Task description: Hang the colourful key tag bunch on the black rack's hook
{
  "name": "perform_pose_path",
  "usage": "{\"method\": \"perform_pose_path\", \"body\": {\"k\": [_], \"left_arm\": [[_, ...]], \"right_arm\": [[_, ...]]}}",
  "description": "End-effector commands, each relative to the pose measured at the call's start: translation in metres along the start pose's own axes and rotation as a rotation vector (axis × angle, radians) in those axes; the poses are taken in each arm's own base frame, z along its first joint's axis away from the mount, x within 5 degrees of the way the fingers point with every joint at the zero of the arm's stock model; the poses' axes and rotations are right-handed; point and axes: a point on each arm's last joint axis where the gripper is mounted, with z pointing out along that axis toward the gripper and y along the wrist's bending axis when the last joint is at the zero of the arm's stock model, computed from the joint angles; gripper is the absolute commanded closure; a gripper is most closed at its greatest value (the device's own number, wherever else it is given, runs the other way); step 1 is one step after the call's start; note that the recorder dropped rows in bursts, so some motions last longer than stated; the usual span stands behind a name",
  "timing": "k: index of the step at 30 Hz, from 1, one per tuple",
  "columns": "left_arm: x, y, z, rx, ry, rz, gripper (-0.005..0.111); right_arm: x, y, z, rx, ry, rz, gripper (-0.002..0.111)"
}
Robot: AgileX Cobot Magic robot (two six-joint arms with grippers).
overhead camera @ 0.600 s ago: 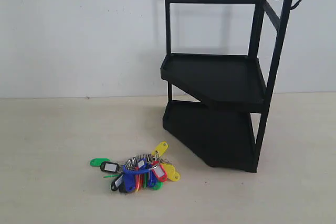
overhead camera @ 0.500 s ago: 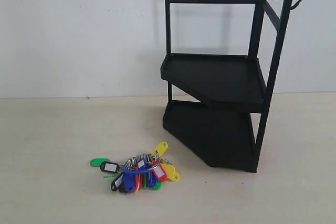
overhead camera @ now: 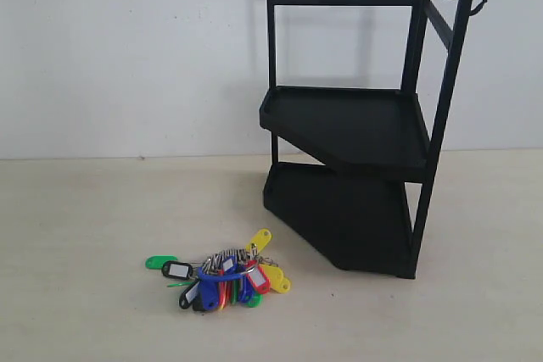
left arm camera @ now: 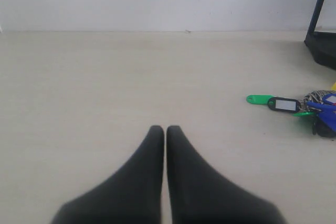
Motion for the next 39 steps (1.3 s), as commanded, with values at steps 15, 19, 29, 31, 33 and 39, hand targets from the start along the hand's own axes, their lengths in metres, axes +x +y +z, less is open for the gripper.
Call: {"method": "perform_pose_path", "body": {"k": [15, 19, 29, 31, 33, 39], "left_arm": [[-0.002, 0.0, 0.0, -0.002, -0.019, -0.02, 0.102], [-0.002, 0.0, 0.0, -0.002, -0.019, -0.02, 0.102], [-0.002, 0.0, 0.0, -0.002, -0.019, -0.02, 0.102], [-0.002, 0.0, 0.0, -0.002, -0.019, -0.02, 0.102], [-0.002, 0.0, 0.0, -0.002, -0.019, -0.02, 0.102], [-0.002, 0.0, 0.0, -0.002, -0.019, -0.02, 0.102]], "right_arm": [[-0.001, 0.0, 0.0, -0.001, -0.017, -0.003, 0.108], [-0.003, 0.0, 0.0, -0.001, -0.031, -0.002, 0.108], [-0.053, -0.001, -0.018, 0.013, -0.625, -0.002, 0.108], [-0.058, -0.001, -0.021, 0.014, -0.654, -0.007, 0.108], [-0.084, 0.004, -0.031, 0.013, -0.603, -0.048, 0.108], [-0.116, 0.009, 0.013, 0.006, -0.059, -0.093, 0.108]]}}
